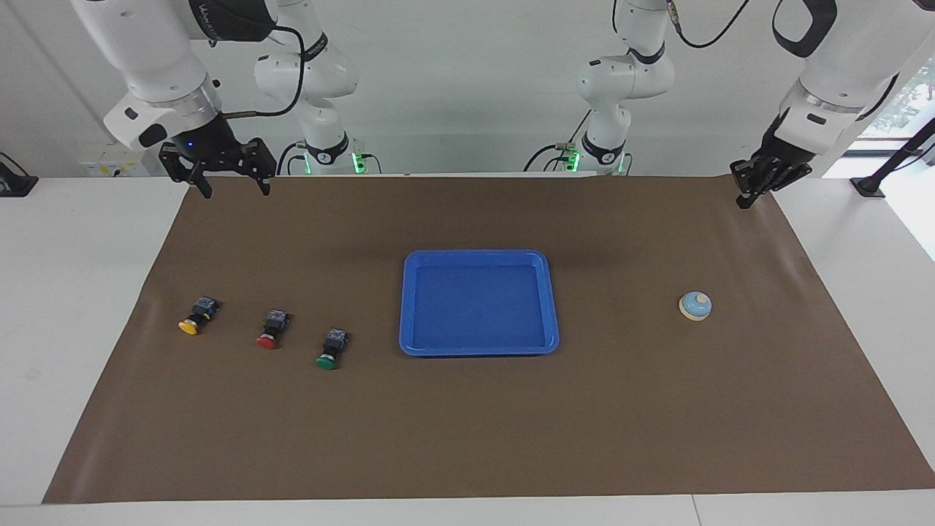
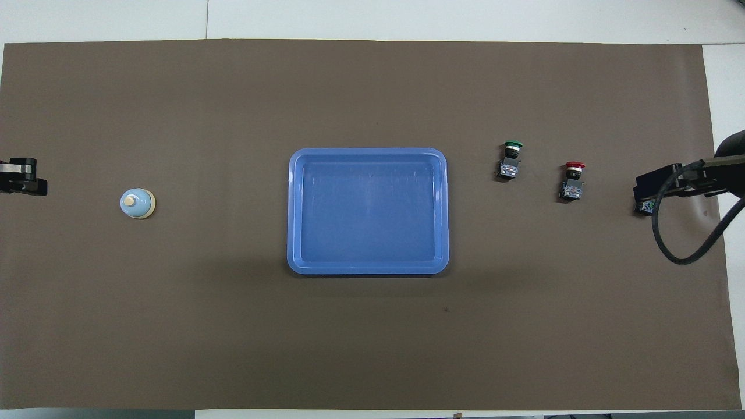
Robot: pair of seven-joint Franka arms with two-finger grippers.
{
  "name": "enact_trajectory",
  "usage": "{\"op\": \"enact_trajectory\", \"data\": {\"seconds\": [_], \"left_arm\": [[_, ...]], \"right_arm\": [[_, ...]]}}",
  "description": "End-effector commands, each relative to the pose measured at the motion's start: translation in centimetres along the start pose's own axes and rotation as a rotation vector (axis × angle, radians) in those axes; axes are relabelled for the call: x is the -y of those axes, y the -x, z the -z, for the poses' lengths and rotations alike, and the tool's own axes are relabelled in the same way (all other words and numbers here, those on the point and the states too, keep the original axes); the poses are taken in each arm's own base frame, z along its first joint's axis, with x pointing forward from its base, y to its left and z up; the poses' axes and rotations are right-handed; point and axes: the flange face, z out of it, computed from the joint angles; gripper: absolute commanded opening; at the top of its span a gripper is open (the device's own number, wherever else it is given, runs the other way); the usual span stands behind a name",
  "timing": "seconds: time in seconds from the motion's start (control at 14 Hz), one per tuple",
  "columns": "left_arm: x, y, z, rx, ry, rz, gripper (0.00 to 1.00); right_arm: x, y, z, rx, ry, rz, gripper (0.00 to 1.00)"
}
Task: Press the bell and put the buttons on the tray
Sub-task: 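Move the left gripper toward the small bell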
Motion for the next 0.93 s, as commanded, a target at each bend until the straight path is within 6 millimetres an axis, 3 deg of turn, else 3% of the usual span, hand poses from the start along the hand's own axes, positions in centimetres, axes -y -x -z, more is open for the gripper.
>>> {"op": "enact_trajectory", "data": {"seconds": [0.0,0.14,0.43,0.57,0.86], "left_arm": [[1.8,-1.2,-3.7,-0.003,0.013,0.010,0.00],[2.0,-2.8,-7.6,0.003,0.015,-0.009,0.00],[3.1,-5.2,-13.1,0.027,0.018,-0.027,0.00],[4.8,-4.6,-16.2,0.035,0.018,0.001,0.00],[4.4,-3.5,-20.2,0.013,0.014,0.003,0.00]], "right_arm": [[-0.2,0.5,0.0,0.000,-0.001,-0.019,1.00],[-0.2,0.5,0.0,0.000,-0.001,-0.019,1.00],[-0.2,0.5,0.0,0.000,-0.001,-0.019,1.00],[-0.2,0.6,0.1,-0.001,-0.001,-0.019,1.00],[-0.2,0.5,0.0,0.000,-0.001,-0.019,1.00]]}}
